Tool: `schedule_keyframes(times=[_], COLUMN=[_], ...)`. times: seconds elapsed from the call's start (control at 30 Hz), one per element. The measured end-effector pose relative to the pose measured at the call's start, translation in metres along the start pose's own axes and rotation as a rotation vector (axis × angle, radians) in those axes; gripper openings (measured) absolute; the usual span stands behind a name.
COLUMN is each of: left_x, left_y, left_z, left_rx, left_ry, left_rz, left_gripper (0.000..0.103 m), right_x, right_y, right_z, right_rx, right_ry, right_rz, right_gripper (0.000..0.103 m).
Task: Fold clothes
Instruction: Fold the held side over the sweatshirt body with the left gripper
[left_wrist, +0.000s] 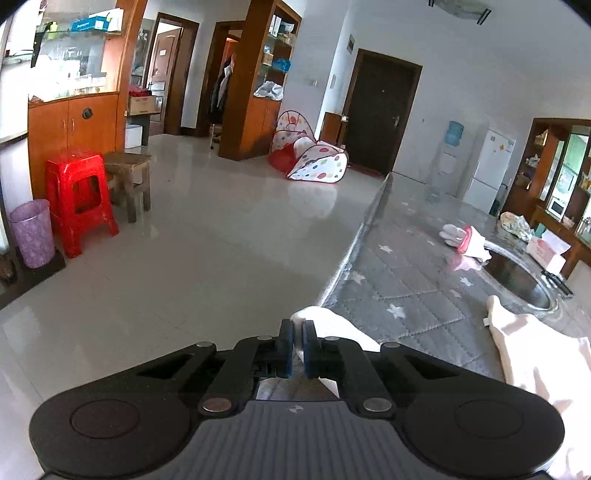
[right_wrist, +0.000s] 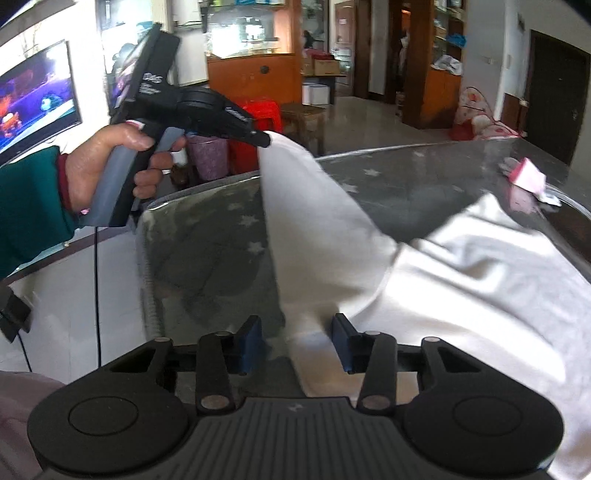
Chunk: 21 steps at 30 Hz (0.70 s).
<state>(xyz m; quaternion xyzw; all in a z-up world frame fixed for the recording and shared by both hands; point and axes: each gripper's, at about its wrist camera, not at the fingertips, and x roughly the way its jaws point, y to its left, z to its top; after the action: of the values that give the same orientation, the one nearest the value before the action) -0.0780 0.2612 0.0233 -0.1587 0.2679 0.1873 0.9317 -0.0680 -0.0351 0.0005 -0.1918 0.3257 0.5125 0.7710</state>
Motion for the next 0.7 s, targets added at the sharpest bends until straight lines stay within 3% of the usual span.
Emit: schedule_keyframes(times=[0.27, 0.37, 0.43, 0.53, 0.7], left_x=[0.017, 0.011, 0.004, -0.008, -0.017], left_y=[-0.001, -0.006, -0.011, -0.023, -0.073], left_z=[-0.005, -0.002, 0.003, 0.010, 0.008], left_rx=[0.019, 0.044, 0.047, 0.026, 0.074], left_ry=[0.102, 0.074, 0.049, 0.044, 0.098], left_rz=[0.079, 0.123, 0.126, 0.011, -0.317], left_gripper=[0.009, 0.020, 0.020, 0.020, 0.019], right_x=[-0.008, -0.023, -0.035, -0.047, -0.057], right_y=[0.007, 0.001, -0.006, -0.022, -0.050], right_z=[-0.002, 0.002, 0.003, 0.003, -0.006], right_rx=[-0.024, 0.006, 0.023, 0.059, 0.131], right_ry=[-0.004, -0.041, -0.067, -0.091, -0.090], right_rz=[0.058, 0.058, 0.035, -0.026, -0.137], right_gripper=[0.040, 0.040, 0.040, 0.040, 0.041])
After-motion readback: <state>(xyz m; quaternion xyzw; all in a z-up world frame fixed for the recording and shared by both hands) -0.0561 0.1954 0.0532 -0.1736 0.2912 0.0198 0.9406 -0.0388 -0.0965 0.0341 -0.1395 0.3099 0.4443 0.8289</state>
